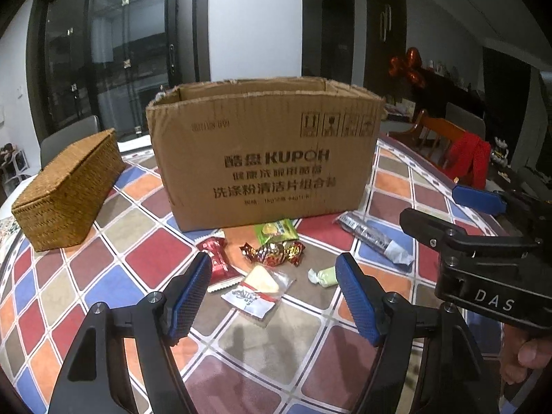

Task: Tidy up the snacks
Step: 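Grasp the clear bread packet with the left tool while the right tool grasps the stick packet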

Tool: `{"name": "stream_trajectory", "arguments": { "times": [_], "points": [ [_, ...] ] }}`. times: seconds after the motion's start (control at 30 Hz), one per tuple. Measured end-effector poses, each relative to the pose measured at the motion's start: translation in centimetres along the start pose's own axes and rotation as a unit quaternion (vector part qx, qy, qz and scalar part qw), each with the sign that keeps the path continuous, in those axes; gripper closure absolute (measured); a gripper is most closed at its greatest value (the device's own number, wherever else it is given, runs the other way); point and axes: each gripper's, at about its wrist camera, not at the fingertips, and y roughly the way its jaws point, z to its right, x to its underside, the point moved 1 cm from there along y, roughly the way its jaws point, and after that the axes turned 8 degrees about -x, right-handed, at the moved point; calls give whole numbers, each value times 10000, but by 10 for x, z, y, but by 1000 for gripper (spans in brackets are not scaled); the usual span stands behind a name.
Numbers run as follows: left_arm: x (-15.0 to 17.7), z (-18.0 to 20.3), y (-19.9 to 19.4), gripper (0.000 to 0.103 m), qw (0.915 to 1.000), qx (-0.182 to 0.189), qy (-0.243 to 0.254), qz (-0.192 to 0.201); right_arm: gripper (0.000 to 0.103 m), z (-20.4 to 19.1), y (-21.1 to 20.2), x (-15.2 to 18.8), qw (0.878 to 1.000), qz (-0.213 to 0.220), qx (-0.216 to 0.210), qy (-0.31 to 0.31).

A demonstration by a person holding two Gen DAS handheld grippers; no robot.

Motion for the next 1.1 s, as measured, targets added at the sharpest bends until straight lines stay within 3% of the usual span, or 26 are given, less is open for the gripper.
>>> {"name": "stream_trajectory", "arguments": {
  "times": [0.33, 0.67, 1.1],
  "points": [
    [8, -5, 28, 37, 9992, 26, -7, -394, 26, 1, 27, 5, 9996, -264, -52, 39],
    [18, -7, 54, 48, 9961, 76, -34, -884, 33, 4, 55, 10, 9982, -578, -161, 95],
    [19, -7, 68, 51, 9935, 104, -10, -1136, 42, 7, 80, 13, 9951, -917, -287, 240]
  ]
}}
